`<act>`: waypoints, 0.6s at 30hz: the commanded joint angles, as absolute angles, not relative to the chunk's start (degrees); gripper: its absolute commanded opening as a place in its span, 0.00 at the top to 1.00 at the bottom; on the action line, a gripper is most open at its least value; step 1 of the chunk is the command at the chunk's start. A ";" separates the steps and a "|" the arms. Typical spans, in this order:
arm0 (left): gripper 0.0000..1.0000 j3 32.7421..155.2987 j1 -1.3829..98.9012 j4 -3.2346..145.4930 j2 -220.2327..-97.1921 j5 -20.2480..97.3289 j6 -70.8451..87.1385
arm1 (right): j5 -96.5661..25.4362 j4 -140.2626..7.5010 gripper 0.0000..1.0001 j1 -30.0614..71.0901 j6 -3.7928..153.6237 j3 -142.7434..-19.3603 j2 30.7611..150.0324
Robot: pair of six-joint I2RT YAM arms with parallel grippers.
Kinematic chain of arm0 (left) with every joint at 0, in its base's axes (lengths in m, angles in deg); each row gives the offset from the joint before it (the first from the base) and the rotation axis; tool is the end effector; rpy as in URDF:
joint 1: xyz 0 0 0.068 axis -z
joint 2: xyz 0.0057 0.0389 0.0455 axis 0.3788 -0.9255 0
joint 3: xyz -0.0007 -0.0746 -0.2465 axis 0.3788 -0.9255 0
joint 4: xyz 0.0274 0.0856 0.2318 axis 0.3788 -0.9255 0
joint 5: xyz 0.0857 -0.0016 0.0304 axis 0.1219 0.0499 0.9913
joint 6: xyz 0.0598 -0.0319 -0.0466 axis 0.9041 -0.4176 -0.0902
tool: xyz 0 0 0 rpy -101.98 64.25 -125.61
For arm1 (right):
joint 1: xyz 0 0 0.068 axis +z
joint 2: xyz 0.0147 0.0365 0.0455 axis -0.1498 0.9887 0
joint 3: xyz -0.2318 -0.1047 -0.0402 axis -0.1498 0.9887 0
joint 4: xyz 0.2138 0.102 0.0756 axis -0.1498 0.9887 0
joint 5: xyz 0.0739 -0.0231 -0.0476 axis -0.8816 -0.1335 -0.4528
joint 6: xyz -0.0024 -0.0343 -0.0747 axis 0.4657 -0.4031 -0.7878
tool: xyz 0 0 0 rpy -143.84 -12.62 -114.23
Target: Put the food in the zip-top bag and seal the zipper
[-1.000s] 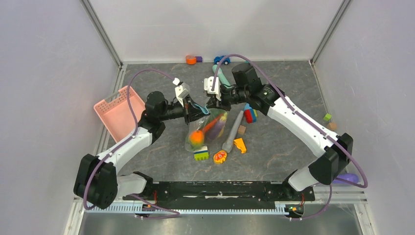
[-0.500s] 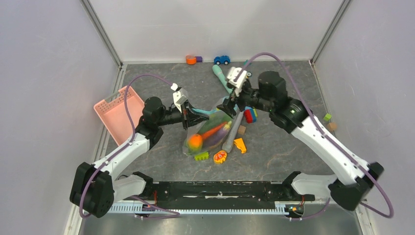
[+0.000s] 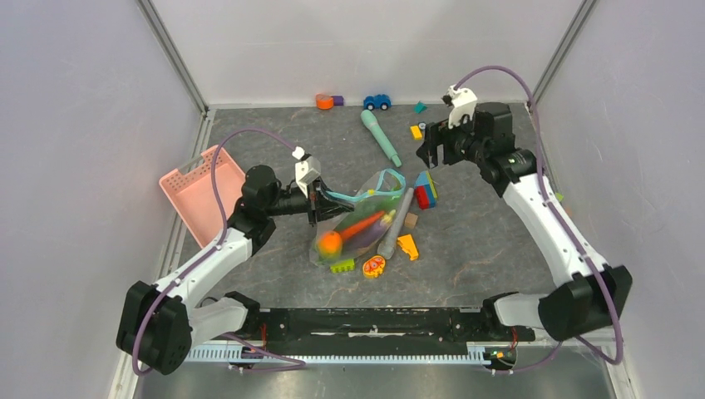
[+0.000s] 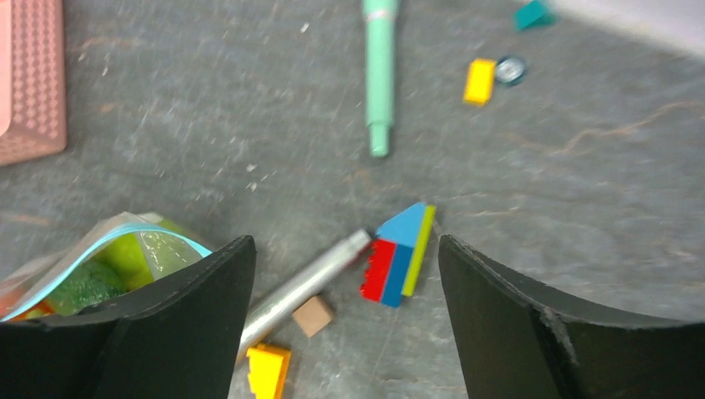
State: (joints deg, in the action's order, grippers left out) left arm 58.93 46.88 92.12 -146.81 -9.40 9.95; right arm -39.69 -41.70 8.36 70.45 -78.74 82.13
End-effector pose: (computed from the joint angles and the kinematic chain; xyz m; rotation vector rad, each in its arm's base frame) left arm 0.2086 -0.1611 0.2798 0.9855 1.4523 -1.2368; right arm 0.2905 0.1039 0.3523 -0.3881 1.9805 0.4210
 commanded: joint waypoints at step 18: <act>0.98 60.35 47.23 86.02 -144.98 -12.31 16.78 | -68.55 -44.71 0.44 9.72 72.09 -69.56 88.32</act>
State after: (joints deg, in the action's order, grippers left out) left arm 58.95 46.90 86.30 -146.09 -10.87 13.95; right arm -67.26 -42.62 8.47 71.46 -69.67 88.51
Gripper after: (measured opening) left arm 0.027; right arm 0.671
